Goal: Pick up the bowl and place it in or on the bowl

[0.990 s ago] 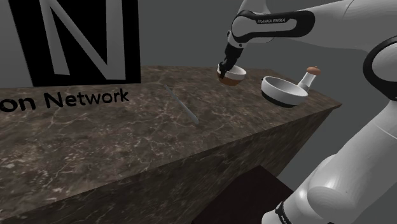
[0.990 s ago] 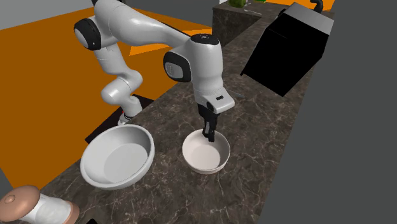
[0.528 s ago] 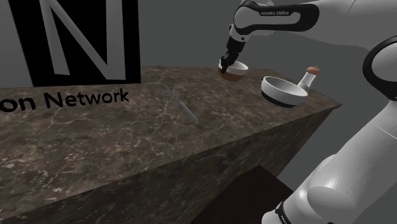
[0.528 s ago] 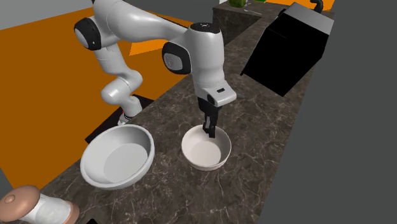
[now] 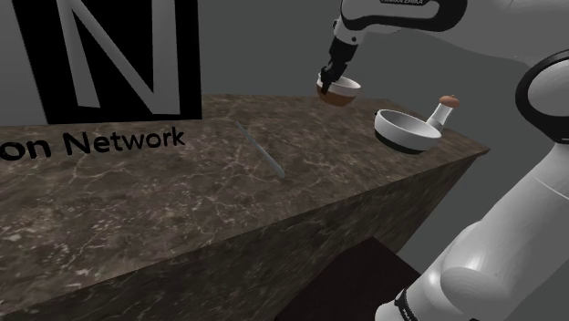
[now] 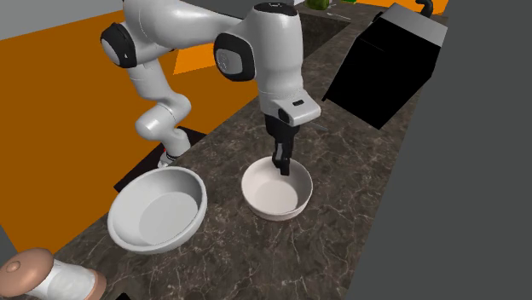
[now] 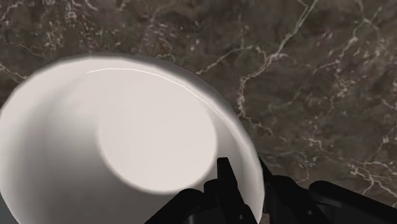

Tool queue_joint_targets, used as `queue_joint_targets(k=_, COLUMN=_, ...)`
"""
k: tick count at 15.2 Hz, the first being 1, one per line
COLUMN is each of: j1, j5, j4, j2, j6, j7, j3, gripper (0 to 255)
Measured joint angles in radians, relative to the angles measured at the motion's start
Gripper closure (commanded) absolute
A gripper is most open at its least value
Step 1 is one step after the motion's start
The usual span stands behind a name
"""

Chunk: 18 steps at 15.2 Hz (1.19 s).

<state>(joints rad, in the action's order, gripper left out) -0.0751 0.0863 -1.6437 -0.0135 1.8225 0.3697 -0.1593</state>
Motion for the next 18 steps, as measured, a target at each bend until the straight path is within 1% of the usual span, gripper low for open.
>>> queue_joint_targets(k=8, j1=0.000, j5=-0.007, j4=0.142, j2=0.029, j6=-0.113, j7=0.010, j3=0.000, gripper=255)
queue_joint_targets(k=16, j1=-0.004, j5=-0.016, j4=0.315, j2=0.079, j6=-0.236, j7=0.024, j3=-0.003, gripper=255)
queue_joint_targets(k=18, j1=-0.010, j5=-0.013, j4=0.279, j2=0.042, j6=-0.237, j7=0.037, j3=-0.009, gripper=255)
